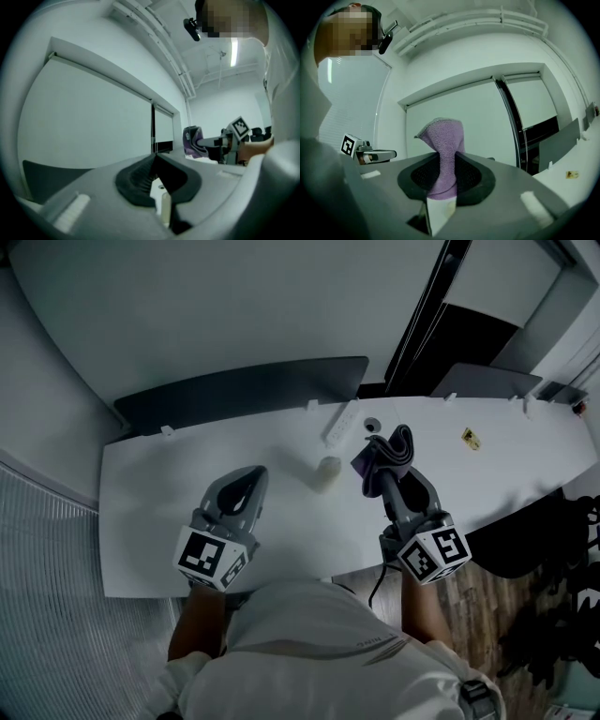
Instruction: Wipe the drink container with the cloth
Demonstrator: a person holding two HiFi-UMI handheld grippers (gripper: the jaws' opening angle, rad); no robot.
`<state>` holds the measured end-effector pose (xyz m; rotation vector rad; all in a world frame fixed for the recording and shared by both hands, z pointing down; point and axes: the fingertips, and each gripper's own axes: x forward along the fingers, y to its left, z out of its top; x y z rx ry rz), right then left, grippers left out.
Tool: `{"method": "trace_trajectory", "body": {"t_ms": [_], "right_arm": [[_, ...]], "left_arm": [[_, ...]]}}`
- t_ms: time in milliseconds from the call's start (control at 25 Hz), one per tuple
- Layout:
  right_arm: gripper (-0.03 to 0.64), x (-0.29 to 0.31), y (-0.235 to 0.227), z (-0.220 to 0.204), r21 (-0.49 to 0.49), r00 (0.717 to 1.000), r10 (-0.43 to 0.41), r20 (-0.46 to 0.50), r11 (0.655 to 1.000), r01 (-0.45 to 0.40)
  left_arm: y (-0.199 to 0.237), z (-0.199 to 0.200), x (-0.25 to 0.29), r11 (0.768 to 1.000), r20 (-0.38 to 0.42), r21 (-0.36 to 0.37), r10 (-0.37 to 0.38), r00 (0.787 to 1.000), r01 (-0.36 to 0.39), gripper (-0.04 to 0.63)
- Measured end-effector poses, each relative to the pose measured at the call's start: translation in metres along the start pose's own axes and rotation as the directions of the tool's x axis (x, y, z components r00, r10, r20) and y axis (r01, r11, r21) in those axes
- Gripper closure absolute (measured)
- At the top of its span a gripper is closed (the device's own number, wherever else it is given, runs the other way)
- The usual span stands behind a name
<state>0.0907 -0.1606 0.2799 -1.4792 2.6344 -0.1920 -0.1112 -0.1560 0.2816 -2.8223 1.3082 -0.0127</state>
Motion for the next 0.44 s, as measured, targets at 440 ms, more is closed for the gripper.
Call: {"method": "trace_trajectory", "body": {"t_ms": [440], "right_arm": [[0.525, -0.0005, 0.0005, 0.0006, 0.006, 1.0, -0.003, -0.017, 1.0, 0.003]], "left_arm": [[-0.0077, 0.0114, 0.0012, 1.0, 0.008, 0.015, -0.013, 1.0, 0.013, 0.591]]}}
